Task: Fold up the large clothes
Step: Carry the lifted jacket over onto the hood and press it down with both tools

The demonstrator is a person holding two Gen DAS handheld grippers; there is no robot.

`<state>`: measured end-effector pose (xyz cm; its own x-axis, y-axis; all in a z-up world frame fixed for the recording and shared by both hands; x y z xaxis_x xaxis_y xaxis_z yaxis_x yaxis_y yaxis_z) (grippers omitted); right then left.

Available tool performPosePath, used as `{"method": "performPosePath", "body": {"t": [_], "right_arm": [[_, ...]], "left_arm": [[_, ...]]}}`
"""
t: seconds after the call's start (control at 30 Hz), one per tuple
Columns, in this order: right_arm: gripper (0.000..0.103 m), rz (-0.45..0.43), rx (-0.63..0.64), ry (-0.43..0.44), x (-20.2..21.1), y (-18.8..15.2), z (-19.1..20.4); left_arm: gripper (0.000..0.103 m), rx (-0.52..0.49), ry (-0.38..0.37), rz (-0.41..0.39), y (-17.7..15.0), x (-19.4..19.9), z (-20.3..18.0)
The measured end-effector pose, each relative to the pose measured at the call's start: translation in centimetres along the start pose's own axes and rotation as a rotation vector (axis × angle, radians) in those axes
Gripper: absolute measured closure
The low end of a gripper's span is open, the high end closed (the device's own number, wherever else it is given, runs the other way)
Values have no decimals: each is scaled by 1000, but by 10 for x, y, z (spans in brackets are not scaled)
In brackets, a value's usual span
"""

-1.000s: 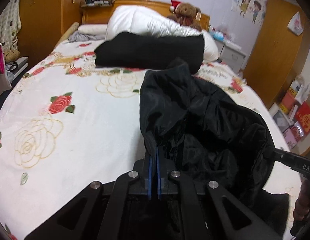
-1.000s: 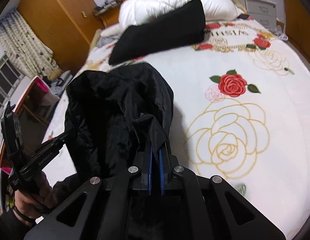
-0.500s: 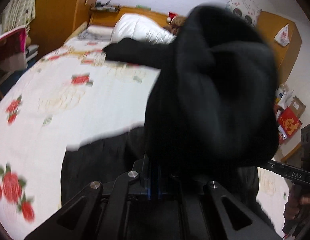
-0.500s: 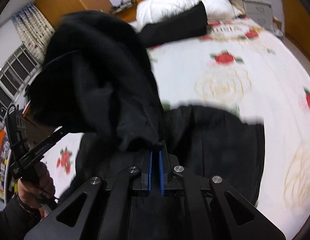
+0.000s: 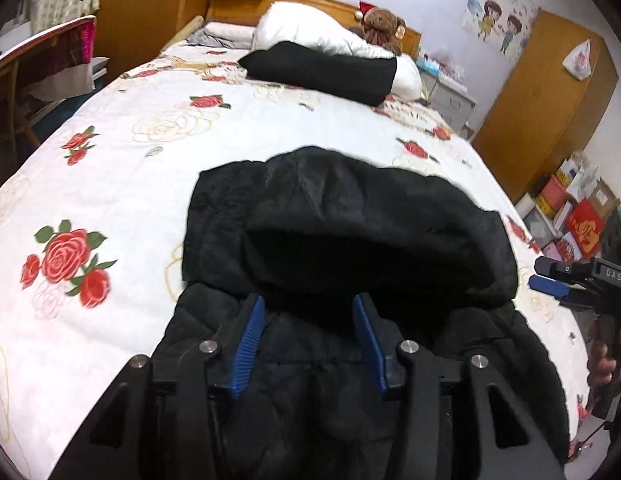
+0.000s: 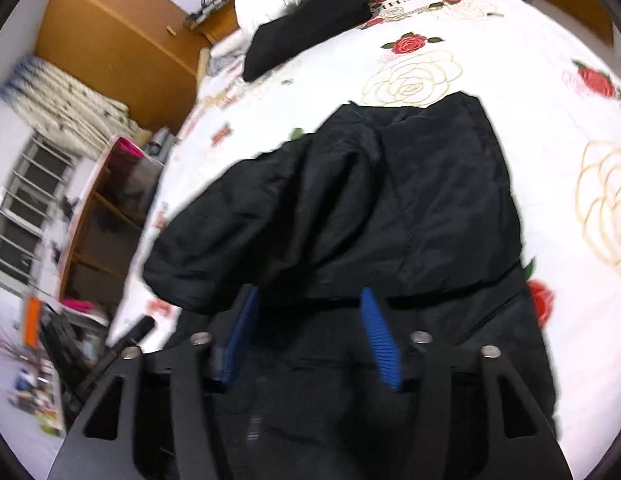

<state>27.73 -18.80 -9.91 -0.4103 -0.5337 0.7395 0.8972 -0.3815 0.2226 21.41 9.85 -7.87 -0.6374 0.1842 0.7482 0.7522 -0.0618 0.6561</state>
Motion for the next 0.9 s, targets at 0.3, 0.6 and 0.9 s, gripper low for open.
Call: {"method": "performPosePath", "body": {"t": [0.3, 0.6, 0.9], "right_arm": [[47, 88, -207, 111, -36, -6, 14], [102, 155, -207, 114, -76, -22, 40], [102, 118, -138, -32, -74, -65, -9]], "left_arm": [[48, 81, -52, -51, 43, -10, -2], [47, 42, -115, -43, 56, -35, -29], [48, 118, -132, 81, -19, -55, -27]]}}
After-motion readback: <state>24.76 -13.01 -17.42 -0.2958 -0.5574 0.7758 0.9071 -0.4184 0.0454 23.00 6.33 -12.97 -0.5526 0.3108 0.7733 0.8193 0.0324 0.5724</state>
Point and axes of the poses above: each gripper's, at about its wrist camera, not at the fingertips, and x roughly against the way its jaws point, z to its left, y to its top, the point moved 8 cm from there along -x, roughly the way its jaws point, and after that the axes turned 15 degrees about -x, right-handed, at the moved point
